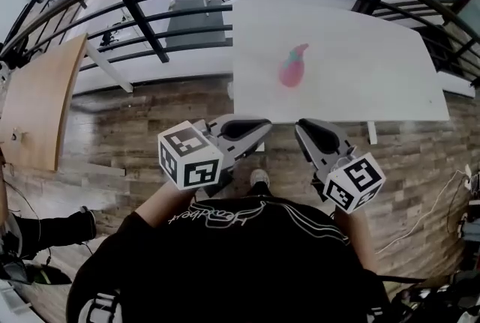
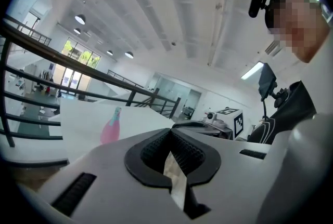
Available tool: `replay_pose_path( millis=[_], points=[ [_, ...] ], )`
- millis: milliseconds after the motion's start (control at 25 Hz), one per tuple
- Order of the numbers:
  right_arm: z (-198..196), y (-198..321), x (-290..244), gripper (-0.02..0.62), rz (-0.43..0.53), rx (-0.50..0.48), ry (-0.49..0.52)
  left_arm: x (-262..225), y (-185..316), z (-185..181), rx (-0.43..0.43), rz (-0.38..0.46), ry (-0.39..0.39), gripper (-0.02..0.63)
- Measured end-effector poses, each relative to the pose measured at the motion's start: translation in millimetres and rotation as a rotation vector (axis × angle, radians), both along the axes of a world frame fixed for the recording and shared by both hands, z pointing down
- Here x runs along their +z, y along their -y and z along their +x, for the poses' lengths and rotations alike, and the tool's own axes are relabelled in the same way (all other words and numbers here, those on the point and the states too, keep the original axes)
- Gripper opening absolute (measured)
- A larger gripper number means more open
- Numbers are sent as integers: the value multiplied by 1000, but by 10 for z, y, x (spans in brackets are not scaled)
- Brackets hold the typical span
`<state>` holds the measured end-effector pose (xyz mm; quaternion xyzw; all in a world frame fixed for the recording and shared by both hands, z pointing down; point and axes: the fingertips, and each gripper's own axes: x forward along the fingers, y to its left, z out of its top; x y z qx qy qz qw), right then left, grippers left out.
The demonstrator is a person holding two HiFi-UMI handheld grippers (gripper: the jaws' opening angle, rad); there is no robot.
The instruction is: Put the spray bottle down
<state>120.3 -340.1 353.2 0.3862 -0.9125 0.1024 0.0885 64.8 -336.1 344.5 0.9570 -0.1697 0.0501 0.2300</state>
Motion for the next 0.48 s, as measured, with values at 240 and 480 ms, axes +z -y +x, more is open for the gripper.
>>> replay_pose_path(
  millis=[240,480],
  points=[
    [-174,-401,-221,20,21,-59,15,-168,-359,-77,21,29,2,8],
    [-232,-594,-321,18,4,-80,40,-274,-548,-73,43,61,1,8]
  ],
)
